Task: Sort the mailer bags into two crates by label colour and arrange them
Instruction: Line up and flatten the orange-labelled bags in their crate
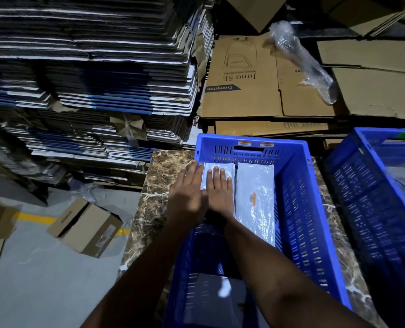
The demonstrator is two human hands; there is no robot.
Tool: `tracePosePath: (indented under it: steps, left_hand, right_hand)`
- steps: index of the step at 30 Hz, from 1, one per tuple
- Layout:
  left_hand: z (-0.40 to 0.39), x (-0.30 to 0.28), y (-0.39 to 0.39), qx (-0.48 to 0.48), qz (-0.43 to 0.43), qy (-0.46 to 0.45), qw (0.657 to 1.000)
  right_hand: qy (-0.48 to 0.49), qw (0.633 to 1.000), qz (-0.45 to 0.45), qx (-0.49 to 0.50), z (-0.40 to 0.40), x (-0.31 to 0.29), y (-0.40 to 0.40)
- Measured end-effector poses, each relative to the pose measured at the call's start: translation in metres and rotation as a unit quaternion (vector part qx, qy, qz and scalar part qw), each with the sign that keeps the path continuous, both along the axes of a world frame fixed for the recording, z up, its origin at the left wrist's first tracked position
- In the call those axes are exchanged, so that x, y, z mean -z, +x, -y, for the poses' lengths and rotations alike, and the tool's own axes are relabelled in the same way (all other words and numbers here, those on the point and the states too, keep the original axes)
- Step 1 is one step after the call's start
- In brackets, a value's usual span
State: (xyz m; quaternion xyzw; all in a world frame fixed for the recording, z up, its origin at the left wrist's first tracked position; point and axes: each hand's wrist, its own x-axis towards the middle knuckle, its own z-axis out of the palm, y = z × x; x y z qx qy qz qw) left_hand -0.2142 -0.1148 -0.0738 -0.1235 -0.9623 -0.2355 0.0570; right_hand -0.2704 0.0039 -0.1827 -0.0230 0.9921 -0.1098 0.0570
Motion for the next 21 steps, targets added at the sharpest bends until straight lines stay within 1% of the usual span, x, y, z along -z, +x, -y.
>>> tracePosePath:
  steps: [5,8,11,13,15,18,20,21]
  left_hand:
    - [0.0,-0.001,0.0,0.005,0.015,0.012,1.0]
    - [-0.001,-0.003,0.001,0.01,0.008,0.021,1.0]
    - [-0.004,-0.009,0.002,-0.005,0.021,-0.003,1.0]
    - [-0.007,-0.012,0.0,-0.01,0.037,-0.022,0.999]
    - [-0.007,-0.014,-0.001,-0.023,0.061,-0.035,0.997]
    - [-0.007,-0.013,-0.001,-0.028,0.047,-0.045,0.997]
    - [-0.007,-0.016,0.002,-0.027,0.041,-0.049,0.998]
    - [-0.008,-0.017,0.003,-0.028,0.038,-0.051,0.998]
  right_hand:
    - [0.02,1.0,-0.006,0.01,0.005,0.003,0.002]
    - [0.026,1.0,-0.01,0.013,0.004,0.004,0.002]
    - [0.014,1.0,0.015,0.002,0.002,-0.001,-0.001]
    - [0.007,1.0,0.012,-0.013,-0.003,-0.014,0.0]
    - [-0.052,0.998,-0.03,-0.012,-0.013,-0.037,0.006]
    - [-0.177,0.979,-0.103,0.009,-0.036,-0.073,0.027]
    - [-0.237,0.965,-0.109,0.018,-0.053,-0.089,0.052]
    - [-0.251,0.963,-0.097,0.017,-0.06,-0.094,0.069]
